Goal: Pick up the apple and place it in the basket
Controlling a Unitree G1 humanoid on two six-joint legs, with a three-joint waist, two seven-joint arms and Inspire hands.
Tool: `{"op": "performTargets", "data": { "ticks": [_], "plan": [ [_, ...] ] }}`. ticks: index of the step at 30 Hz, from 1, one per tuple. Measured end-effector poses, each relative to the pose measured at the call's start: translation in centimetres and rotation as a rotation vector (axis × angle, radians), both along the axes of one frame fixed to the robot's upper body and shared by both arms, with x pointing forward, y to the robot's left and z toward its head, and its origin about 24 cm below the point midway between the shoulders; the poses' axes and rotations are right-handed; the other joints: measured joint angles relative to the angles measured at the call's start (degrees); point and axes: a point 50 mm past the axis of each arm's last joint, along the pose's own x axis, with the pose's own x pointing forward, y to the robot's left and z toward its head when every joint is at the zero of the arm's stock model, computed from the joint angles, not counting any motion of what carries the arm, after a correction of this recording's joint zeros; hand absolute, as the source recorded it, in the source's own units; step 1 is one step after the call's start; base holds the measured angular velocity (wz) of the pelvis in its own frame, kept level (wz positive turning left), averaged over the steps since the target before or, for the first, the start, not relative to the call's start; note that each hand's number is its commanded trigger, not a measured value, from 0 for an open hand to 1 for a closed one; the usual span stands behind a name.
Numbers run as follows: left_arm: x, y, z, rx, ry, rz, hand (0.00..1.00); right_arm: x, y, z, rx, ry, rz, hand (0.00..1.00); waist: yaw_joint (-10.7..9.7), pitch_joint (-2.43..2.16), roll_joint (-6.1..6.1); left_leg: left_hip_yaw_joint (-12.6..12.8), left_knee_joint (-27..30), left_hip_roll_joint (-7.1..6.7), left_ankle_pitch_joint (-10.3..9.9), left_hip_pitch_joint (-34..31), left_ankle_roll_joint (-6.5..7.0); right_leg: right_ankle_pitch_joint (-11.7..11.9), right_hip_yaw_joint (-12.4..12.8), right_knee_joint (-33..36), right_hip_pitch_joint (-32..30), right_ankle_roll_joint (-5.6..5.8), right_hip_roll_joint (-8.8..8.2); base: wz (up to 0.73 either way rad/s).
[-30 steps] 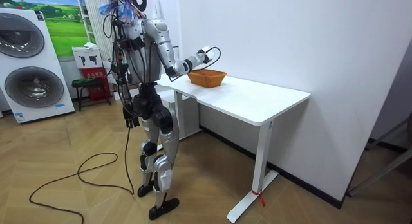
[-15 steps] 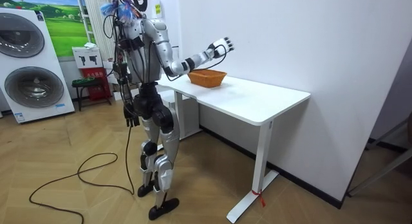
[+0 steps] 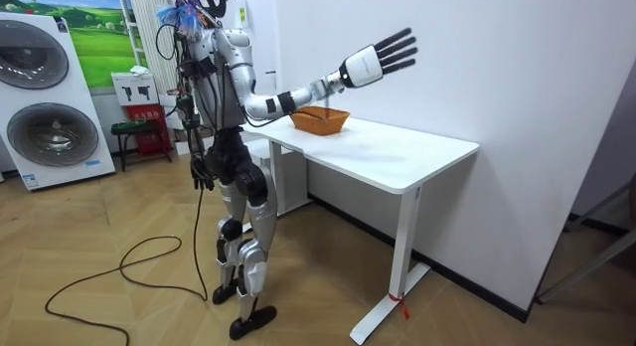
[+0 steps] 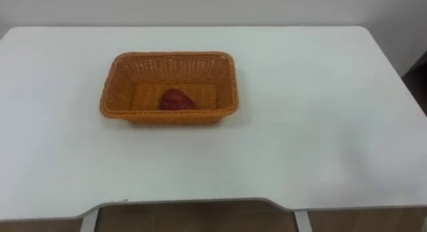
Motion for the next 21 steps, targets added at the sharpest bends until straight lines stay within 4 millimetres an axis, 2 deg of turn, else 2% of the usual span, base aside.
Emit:
{"op": "performTargets", "data": {
  "ticks": [1,3,4,6,7,9,10,12,15,19,21],
  "plan": [
    [0.1,0.0,0.0,0.0,-0.002,-0.002,0.0,-0.5,-0.3,-0.6,0.031,0.003,-0.035,0.0,-0.6,-0.04,0.06,-0.2,0.0,-0.05,0.0,-0.1,0.01,0.0,-0.1,0.0,0.1,0.0,-0.02,0.0],
    [1.2,0.2,0.2,0.016,-0.037,-0.017,0.0,-2.9,-1.3,-4.2,0.203,0.052,-0.123,0.0,-1.5,0.07,-0.09,-0.5,-0.2,-0.04,0.0,-0.4,0.0,0.0,-0.2,0.0,-0.1,0.0,0.01,0.05],
    [1.4,0.2,0.2,0.018,-0.04,-0.017,0.0,-3.5,-1.4,-5.3,0.25,0.077,-0.142,0.0,-1.6,0.05,-0.08,-0.5,-0.1,-0.03,0.0,-0.4,0.0,0.0,-0.2,0.1,-0.1,0.0,0.02,0.0],
    [1.8,0.1,0.2,0.015,-0.048,-0.006,0.0,-6.0,-1.3,-10.3,0.459,0.202,-0.209,0.0,-1.8,0.08,-0.14,-0.5,-0.1,-0.05,0.0,-0.3,0.01,0.0,-0.1,0.1,0.0,-0.01,0.0,0.0],
    [1.8,0.1,0.2,0.016,-0.046,-0.005,0.0,-6.7,-1.1,-11.6,0.527,0.228,-0.222,0.0,-1.7,0.07,-0.17,-0.5,-0.2,-0.05,0.0,-0.3,0.01,0.0,0.1,0.2,0.0,-0.01,0.01,-0.07],
    [1.7,-0.1,0.1,0.013,-0.032,-0.01,0.0,-9.8,1.1,-17.0,0.76,0.391,-0.239,0.0,-0.5,0.07,-0.14,0.0,-0.1,0.12,0.0,0.0,0.0,0.0,0.6,0.3,0.0,-0.03,0.15,-0.09],
    [1.7,-0.2,0.1,0.011,-0.031,-0.008,0.0,-10.6,2.0,-18.3,0.813,0.441,-0.236,0.0,-0.4,0.06,-0.17,-0.1,-0.1,0.11,0.0,0.0,0.0,0.0,0.5,0.3,0.1,-0.04,0.14,0.05],
    [1.7,-0.6,-0.1,-0.016,-0.027,-0.005,0.0,-12.9,5.7,-22.1,1.018,0.573,-0.191,0.0,0.0,0.12,-0.08,-0.3,-0.1,0.08,0.0,0.0,-0.02,0.0,0.5,0.3,0.1,-0.05,0.1,0.06],
    [1.9,-0.7,-0.1,-0.042,-0.027,-0.01,0.0,-15.0,8.9,-24.6,1.17,0.705,-0.082,0.0,1.2,0.16,-0.1,-0.4,-0.1,0.02,0.0,0.5,-0.01,0.0,0.5,0.1,0.5,-0.05,0.04,-0.05],
    [2.1,-0.7,-0.1,-0.052,-0.032,-0.012,0.0,-15.3,10.1,-25.5,1.218,0.785,0.081,0.0,2.3,0.49,-0.08,-0.3,-0.2,-0.11,0.0,0.8,0.05,0.0,0.9,-0.1,0.3,-0.01,0.01,-0.03],
    [2.2,-0.8,-0.2,-0.063,-0.032,-0.018,0.0,-15.3,11.0,-26.0,1.215,0.894,0.234,0.0,3.0,0.66,-0.3,-0.2,-0.1,-0.02,-0.1,0.8,0.04,0.0,1.0,-0.2,0.3,-0.02,0.08,0.0]
  ]
}}
